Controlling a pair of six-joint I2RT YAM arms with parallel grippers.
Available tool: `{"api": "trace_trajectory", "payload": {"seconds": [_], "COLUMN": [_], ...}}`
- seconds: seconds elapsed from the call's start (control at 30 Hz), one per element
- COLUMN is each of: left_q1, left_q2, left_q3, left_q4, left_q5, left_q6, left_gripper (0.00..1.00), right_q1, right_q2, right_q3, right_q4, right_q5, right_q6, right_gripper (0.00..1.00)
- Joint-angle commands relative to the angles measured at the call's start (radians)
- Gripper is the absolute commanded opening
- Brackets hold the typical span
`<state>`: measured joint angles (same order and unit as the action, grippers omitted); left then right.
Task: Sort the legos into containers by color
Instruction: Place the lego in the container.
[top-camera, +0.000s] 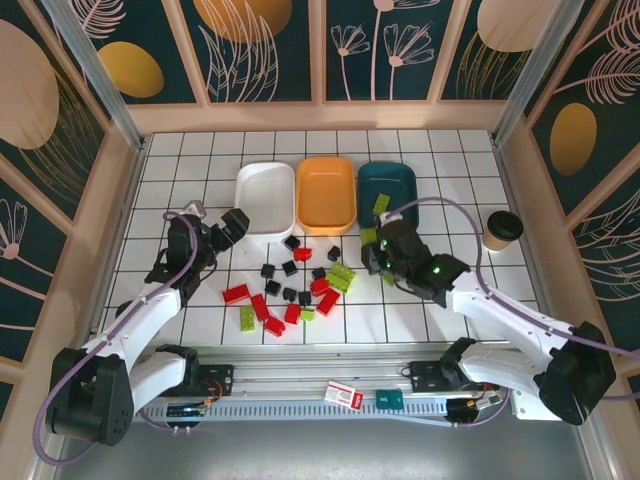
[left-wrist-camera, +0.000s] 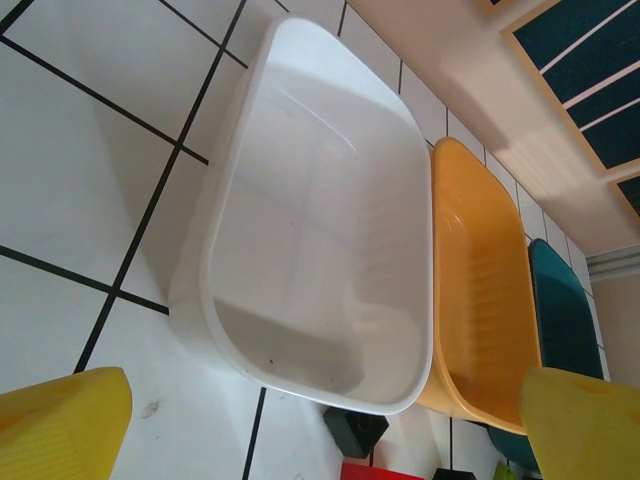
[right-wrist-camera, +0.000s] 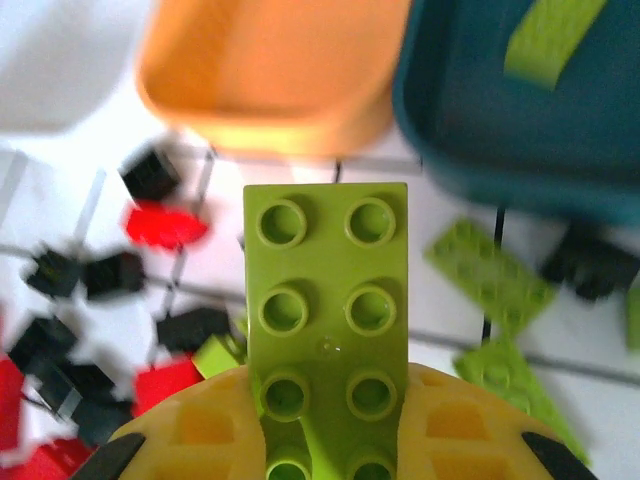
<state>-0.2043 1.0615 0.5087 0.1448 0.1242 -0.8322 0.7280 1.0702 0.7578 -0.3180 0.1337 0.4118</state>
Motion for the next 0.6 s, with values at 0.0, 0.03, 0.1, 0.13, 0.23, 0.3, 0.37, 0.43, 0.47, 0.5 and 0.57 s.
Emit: {"api": "trace_trajectory", "payload": {"seconds": [0.0,0.03,0.1,0.13,0.23,0.3,0.37,0.43,0.47,0.5,0.57], "left_q1": [-0.006,-0.007,-0.006,-0.007,-0.006,-0.006,-0.005,-0.006,-0.007,-0.006,-0.006], "left_q2": [-0.010,-0.011,-0.015,-0.017,-0.022,-0.028,-0.033,-0.039,-0.040,-0.040,-0.040], "left_q3": [0.021,0.021,0.021,0.021,0.017,0.016,0.012,0.004,0.000,-0.001,0.001], "left_q4": [0.000,-0.003,-0.011,-0.014,-0.025,-0.034,-0.043,-0.044,-0.043,-0.042,-0.046], "left_q5": [0.020,0.020,0.020,0.019,0.016,0.015,0.010,0.007,0.006,0.009,0.012], "left_q6": [-0.015,-0.016,-0.012,-0.009,-0.006,-0.003,0.000,0.001,0.001,0.001,0.004], "left_gripper": [0.99,0.99,0.99,0.99,0.99,0.99,0.99,0.99,0.99,0.99,0.99], "right_q1": [-0.043,-0.052,-0.067,-0.074,-0.093,-0.123,-0.174,-0.249,-0.275,-0.299,-0.338], "right_q2": [0.041,0.068,0.149,0.184,0.321,0.386,0.420,0.449,0.466,0.485,0.533], "right_q3": [0.094,0.119,0.182,0.208,0.305,0.345,0.341,0.330,0.329,0.329,0.339], "right_q4": [0.050,0.075,0.113,0.132,0.161,0.168,0.200,0.228,0.236,0.242,0.252], "right_q5": [-0.020,-0.033,-0.049,-0.063,-0.069,-0.024,-0.038,-0.029,-0.013,-0.010,-0.037], "right_q6": [-0.062,-0.074,-0.090,-0.099,-0.110,-0.102,-0.069,-0.049,-0.045,-0.042,-0.036], "right_gripper": [0.06,0.06,0.06,0.06,0.06,0.04,0.03,0.03,0.03,0.03,0.06]}}
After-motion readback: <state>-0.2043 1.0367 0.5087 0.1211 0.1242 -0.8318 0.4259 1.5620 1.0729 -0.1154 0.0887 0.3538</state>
